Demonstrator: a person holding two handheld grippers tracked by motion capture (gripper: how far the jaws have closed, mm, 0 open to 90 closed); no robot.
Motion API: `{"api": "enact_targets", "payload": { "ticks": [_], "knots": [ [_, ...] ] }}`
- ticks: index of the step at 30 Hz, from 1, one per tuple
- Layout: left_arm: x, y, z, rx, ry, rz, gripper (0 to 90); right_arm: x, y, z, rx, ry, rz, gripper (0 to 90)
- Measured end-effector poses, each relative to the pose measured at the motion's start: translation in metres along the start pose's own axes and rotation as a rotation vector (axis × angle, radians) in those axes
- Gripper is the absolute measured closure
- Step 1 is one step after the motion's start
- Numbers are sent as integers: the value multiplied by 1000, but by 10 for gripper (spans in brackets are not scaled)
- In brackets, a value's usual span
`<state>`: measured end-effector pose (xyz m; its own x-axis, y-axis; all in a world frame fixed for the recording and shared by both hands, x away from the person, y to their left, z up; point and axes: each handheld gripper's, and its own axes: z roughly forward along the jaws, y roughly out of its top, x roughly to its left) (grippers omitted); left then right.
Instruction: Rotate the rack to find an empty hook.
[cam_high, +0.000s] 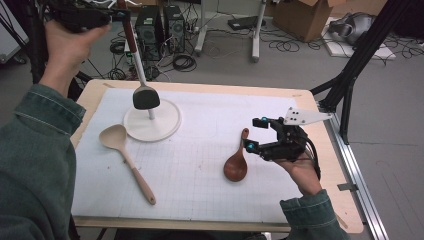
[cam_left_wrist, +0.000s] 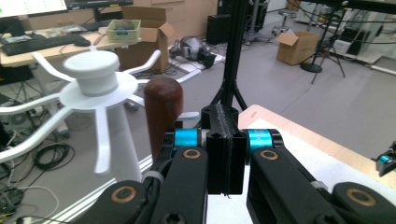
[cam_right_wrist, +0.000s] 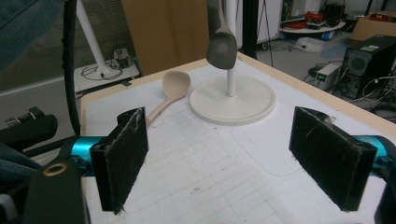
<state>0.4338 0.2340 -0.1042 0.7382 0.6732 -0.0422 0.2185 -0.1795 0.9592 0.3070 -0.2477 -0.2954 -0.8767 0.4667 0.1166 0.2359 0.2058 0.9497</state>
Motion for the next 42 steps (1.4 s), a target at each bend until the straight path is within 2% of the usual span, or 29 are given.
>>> {"api": "enact_targets", "payload": {
  "ticks": [6, 13, 22, 42],
  "knots": [
    [-4, -2, 5, -7, 2, 0, 896, 0, -1, 1, 1, 2, 3, 189],
    [-2, -1, 2, -19, 59, -2, 896, 1, -1, -2, -9, 2, 4, 189],
    [2, -2, -3, -29, 85, -16, 896, 1, -1, -1, -10, 4, 0, 189],
    [20, -6, -23, -31, 128, -45, 896, 1, 2, 3, -4, 11, -8, 189]
  ]
}}
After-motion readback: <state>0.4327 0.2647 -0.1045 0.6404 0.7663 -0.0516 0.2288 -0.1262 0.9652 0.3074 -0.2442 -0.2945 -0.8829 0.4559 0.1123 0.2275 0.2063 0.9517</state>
